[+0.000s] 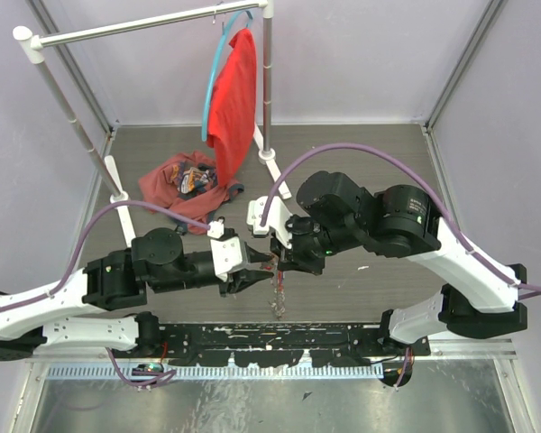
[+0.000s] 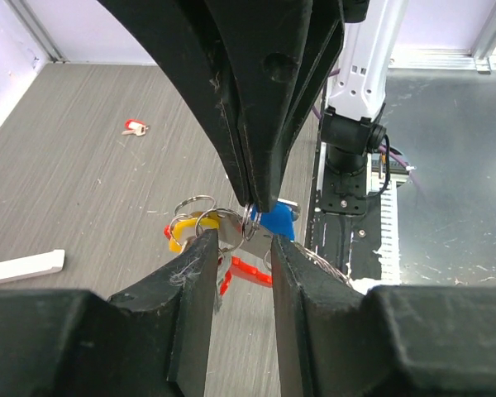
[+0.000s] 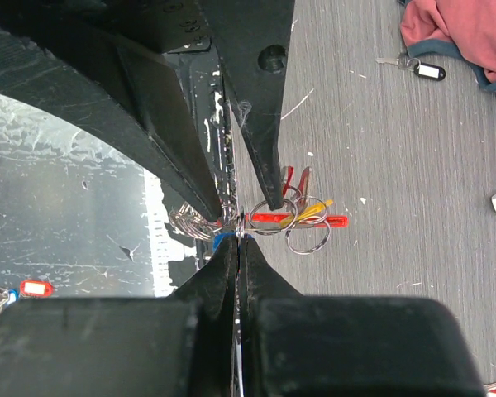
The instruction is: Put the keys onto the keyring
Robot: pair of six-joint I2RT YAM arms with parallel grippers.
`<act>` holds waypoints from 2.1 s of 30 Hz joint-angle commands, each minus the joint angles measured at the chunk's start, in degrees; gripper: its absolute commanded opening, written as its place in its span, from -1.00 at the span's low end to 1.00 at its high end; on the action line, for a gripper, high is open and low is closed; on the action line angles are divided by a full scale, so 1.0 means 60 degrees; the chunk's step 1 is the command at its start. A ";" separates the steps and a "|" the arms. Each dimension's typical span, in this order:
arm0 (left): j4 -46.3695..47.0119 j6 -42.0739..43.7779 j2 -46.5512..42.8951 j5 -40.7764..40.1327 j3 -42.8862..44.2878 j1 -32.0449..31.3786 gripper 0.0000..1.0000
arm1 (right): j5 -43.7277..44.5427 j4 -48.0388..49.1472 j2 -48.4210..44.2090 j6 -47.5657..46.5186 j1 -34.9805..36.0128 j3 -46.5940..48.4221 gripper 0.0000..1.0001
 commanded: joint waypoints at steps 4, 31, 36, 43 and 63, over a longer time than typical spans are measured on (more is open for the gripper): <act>0.0442 0.0045 0.0057 0.0005 0.0386 -0.0005 -0.22 | -0.0219 0.0654 -0.0233 -0.0159 0.0104 -0.0017 -0.99; 0.0455 -0.0045 0.0421 0.0293 0.0638 -0.0005 -0.86 | -0.0263 0.1029 -0.0360 -0.0100 0.0203 -0.0393 -0.99; 0.0454 -0.0175 0.0438 0.0173 0.0723 -0.0003 -1.00 | -0.0022 0.1328 -0.0447 0.0042 0.0221 -0.0447 -0.87; 0.1025 -0.0587 0.0128 -0.0187 0.0314 -0.0005 -1.00 | 0.0906 0.2802 -0.1290 0.0443 0.0228 -0.0906 -0.29; 0.4020 -0.1921 -0.1557 -0.1080 -0.1656 -0.0005 -1.00 | 0.2213 0.9513 -0.4737 0.5200 0.0228 -0.6272 -0.22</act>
